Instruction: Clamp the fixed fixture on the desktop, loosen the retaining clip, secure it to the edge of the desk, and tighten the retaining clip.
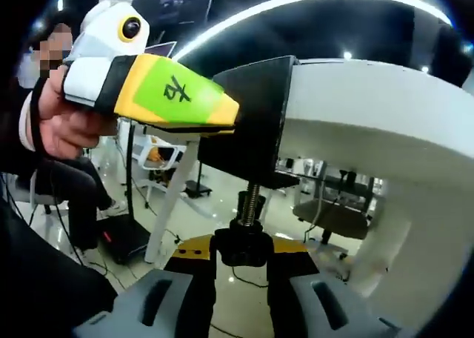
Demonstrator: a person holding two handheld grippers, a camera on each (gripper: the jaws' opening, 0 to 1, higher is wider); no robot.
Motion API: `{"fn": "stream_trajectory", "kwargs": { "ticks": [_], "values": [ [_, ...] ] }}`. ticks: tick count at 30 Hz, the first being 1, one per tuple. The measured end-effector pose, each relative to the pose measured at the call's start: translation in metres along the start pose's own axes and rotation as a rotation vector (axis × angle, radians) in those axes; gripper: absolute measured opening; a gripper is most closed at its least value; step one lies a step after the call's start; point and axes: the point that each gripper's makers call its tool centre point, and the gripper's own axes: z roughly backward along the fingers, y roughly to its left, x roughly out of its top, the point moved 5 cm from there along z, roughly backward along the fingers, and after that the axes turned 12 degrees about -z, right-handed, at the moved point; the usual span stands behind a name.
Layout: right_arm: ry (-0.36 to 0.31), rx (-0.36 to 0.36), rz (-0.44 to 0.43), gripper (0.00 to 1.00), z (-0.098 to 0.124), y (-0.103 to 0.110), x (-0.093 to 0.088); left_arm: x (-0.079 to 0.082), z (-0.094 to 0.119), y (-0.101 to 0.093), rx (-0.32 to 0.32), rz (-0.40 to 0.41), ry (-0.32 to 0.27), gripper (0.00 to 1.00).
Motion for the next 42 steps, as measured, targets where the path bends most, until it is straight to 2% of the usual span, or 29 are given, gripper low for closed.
{"fn": "stream_trajectory", "kwargs": {
  "ticks": [2, 6, 13, 17, 20, 25, 27, 29, 31, 32, 33, 34, 36, 38, 39, 40, 41, 42],
  "values": [
    [-0.003, 0.043, 0.003, 0.23, -0.001, -0.004, 0.000, 0.001, -0.001, 0.000, 0.007, -0.004, 0.018, 0.01],
    [0.003, 0.163, 0.065, 0.23, -0.003, -0.006, 0.001, 0.002, -0.002, 0.000, 0.007, -0.011, 0.036, 0.01],
    [0.029, 0.235, 0.145, 0.23, -0.007, -0.011, 0.002, 0.002, -0.002, -0.002, 0.012, -0.034, 0.063, 0.01],
    [0.020, 0.281, 0.159, 0.24, -0.009, -0.013, 0.002, 0.002, -0.001, -0.001, -0.005, -0.020, 0.061, 0.01],
    [0.024, 0.309, 0.200, 0.24, -0.007, -0.012, 0.001, 0.003, -0.002, -0.003, -0.025, -0.047, 0.070, 0.01],
    [0.030, 0.320, 0.235, 0.24, -0.008, -0.011, 0.001, 0.002, -0.002, -0.001, -0.042, -0.049, 0.072, 0.01],
    [0.034, 0.284, 0.246, 0.24, -0.009, -0.012, -0.001, 0.002, -0.002, -0.001, -0.042, -0.041, 0.069, 0.01],
    [0.074, 0.199, 0.353, 0.20, -0.006, -0.016, -0.007, 0.002, -0.002, 0.000, -0.048, -0.033, 0.067, 0.01],
    [0.083, 0.138, 0.394, 0.26, -0.002, -0.016, -0.008, 0.002, -0.003, -0.002, -0.059, -0.033, 0.069, 0.01],
    [0.077, 0.105, 0.356, 0.31, 0.002, -0.014, -0.009, 0.002, -0.004, -0.001, -0.065, -0.039, 0.070, 0.01],
    [0.056, 0.065, 0.263, 0.34, 0.007, -0.011, -0.008, 0.002, -0.004, -0.001, -0.068, -0.040, 0.069, 0.01],
    [0.042, 0.022, 0.210, 0.38, 0.012, -0.010, -0.009, 0.001, -0.004, -0.001, -0.071, -0.041, 0.066, 0.01],
    [0.036, -0.048, 0.148, 0.50, 0.020, -0.004, -0.011, -0.001, -0.003, 0.000, -0.072, -0.034, 0.052, 0.01],
    [0.016, -0.158, 0.048, 0.65, 0.023, -0.006, -0.012, -0.002, -0.003, 0.000, -0.071, -0.032, 0.042, 0.01],
    [0.045, -0.225, 0.007, 0.71, 0.022, -0.005, -0.016, -0.003, -0.003, 0.001, -0.071, -0.033, 0.038, 0.01],
    [0.027, -0.283, -0.014, 0.77, 0.023, -0.006, -0.014, -0.003, -0.004, 0.002, -0.074, -0.022, 0.036, 0.01],
    [0.023, -0.341, -0.063, 0.79, 0.024, -0.005, -0.013, -0.003, -0.004, 0.003, -0.077, -0.014, 0.037, 0.01],
    [0.016, -0.367, -0.098, 0.77, 0.022, -0.001, -0.010, -0.003, -0.004, 0.004, -0.079, -0.011, 0.036, 0.01]
  ]
}}
